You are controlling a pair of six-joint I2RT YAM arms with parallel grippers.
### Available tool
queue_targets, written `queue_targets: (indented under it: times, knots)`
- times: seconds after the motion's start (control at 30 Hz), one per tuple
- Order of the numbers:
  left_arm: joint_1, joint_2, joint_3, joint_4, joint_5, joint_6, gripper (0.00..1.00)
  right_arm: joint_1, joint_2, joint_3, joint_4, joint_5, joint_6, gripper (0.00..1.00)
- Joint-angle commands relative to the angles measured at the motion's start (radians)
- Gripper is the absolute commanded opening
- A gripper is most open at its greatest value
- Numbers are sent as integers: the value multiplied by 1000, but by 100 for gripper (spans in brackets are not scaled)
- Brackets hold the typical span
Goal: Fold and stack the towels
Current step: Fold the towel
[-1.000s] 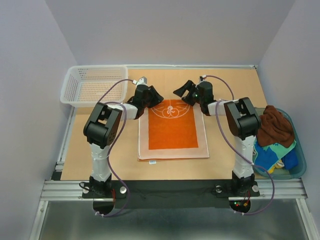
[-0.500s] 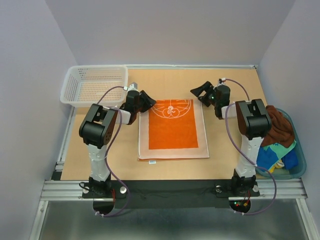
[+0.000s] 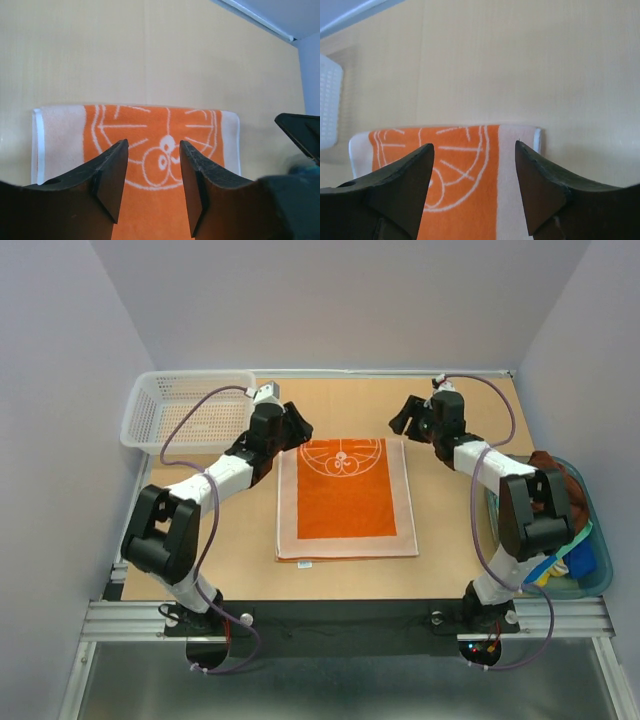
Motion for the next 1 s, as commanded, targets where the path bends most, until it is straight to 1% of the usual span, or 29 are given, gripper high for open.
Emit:
queue_targets:
  times: [0.0, 0.03, 0.07, 0.17, 0.23, 0.3, 0.33, 0.4, 0.47, 0.57, 0.7, 0.8, 0.97]
  knots:
    - [-81, -119, 27, -282, -177, 83, 56, 68, -121, 30, -287, 134, -128, 64]
    - [-98, -137, 22, -361, -194, 89, 56, 111, -140, 28, -370, 165, -134, 58]
    - [-139, -145, 11, -404, -211, 94, 56, 137, -167, 24, -409, 174, -149, 56]
    - [-205, -166, -24, -515, -229, 85, 57, 234, -200, 4, -547, 239, -154, 52]
    - [-255, -194, -51, -546, -217, 69, 57, 271, -227, -31, -620, 245, -130, 49]
    - [-291, -218, -105, -567, -202, 28, 56, 323, -261, -64, -651, 247, -107, 47]
    - [-302, -243, -142, -573, -190, 1, 57, 357, -273, -96, -679, 254, -97, 46]
    - [-324, -263, -170, -580, -176, -13, 57, 380, -293, -124, -697, 231, -88, 46]
    - [-356, -272, -199, -603, -159, -27, 56, 403, -303, -145, -758, 233, -74, 46]
    - [-399, -275, -245, -613, -125, -56, 56, 424, -329, -199, -821, 250, -44, 46]
    - [-440, -269, -311, -612, -68, -110, 57, 438, -358, -304, -870, 222, 24, 46]
    - [-471, -277, -367, -615, -29, -133, 56, 450, -375, -354, -892, 196, 73, 47]
    - [-508, -379, -420, -676, 7, -188, 56, 498, -437, -426, -975, 135, 160, 47]
